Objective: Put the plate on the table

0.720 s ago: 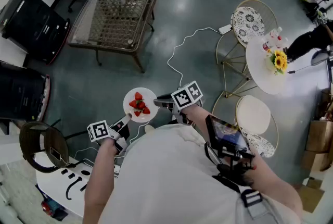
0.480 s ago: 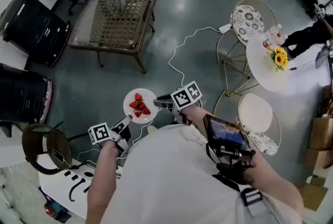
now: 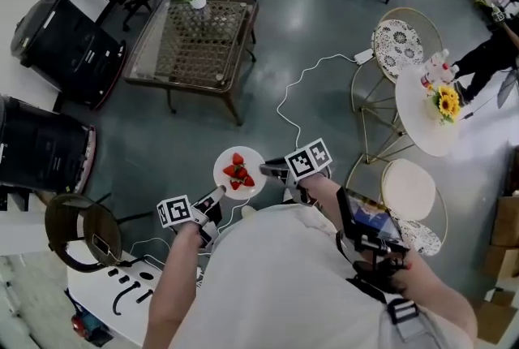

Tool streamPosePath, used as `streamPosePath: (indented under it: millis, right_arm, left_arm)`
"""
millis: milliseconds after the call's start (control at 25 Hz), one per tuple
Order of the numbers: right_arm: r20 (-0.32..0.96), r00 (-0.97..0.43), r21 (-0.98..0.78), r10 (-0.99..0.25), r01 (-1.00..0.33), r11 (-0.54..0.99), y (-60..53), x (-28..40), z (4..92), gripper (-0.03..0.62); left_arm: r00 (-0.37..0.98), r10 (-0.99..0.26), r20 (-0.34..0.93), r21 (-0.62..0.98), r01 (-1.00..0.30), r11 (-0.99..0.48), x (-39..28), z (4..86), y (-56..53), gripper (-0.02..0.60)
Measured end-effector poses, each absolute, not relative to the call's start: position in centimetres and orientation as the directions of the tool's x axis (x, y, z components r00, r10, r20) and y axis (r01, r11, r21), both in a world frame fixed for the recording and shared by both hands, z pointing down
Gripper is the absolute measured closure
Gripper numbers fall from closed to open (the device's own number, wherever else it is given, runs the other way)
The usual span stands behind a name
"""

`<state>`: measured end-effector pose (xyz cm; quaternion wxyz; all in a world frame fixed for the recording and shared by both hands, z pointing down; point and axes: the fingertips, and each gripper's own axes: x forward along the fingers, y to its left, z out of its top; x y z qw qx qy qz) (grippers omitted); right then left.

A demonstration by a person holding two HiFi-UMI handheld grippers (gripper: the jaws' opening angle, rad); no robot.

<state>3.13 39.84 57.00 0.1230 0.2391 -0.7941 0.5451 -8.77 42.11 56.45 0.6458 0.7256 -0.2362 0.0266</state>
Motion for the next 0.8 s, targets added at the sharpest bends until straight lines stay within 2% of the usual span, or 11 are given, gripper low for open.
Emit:
streamPosePath:
  millis: [800]
  right_arm:
    - [0.457,-0.871,-0.832,-0.182,-0.491,0.259,41.9,5.9,59.1,0.562]
  left_arm:
    - [0.854,-0.333,0.399,0.907,-0.421,0.008,-6.0,58.0,44.6,0.571]
